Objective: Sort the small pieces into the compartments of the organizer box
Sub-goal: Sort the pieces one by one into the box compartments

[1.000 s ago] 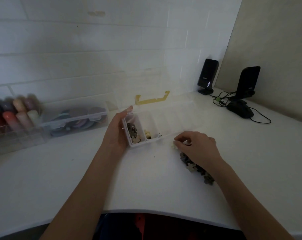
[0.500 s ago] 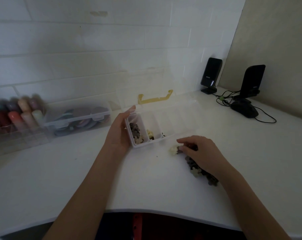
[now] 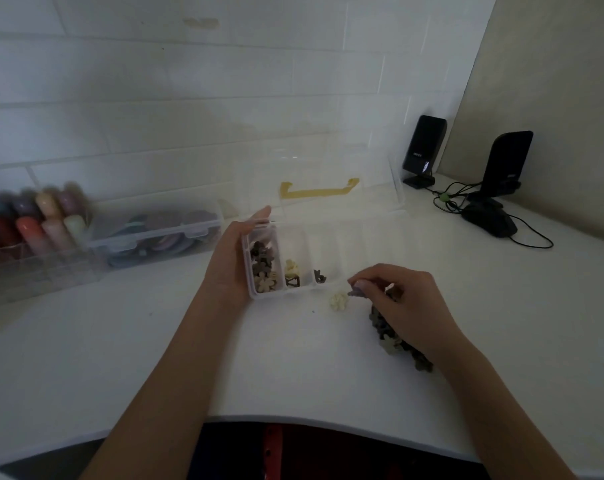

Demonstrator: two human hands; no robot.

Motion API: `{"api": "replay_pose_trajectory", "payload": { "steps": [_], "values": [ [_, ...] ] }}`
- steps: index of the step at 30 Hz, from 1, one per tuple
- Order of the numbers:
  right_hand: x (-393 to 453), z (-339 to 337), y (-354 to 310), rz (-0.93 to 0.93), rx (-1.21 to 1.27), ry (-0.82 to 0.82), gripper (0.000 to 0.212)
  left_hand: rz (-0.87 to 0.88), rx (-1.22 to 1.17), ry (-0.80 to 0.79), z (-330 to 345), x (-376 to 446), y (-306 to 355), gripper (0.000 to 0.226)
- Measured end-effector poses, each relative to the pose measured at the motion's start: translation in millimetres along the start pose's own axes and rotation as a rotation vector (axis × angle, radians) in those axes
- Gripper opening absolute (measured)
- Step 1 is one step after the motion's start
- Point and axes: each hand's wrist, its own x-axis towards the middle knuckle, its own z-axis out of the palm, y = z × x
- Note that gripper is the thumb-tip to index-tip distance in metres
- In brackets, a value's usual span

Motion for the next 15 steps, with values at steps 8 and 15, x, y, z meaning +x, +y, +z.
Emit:
{"api": "replay_pose_trajectory", "payload": {
  "steps": [8,15],
  "values": [
    [-0.2,-1.4,-5.5,0.014,0.241,0.147,0.018,-0.035,0.001,-0.044,-1.8,4.8,-1.3,0.026],
    [0.7,0.1,-2.6,0.034,0.246,0.195,0.033,-0.014,0.029,-0.091,3.7,-1.1,-3.8,0.050]
  ]
}}
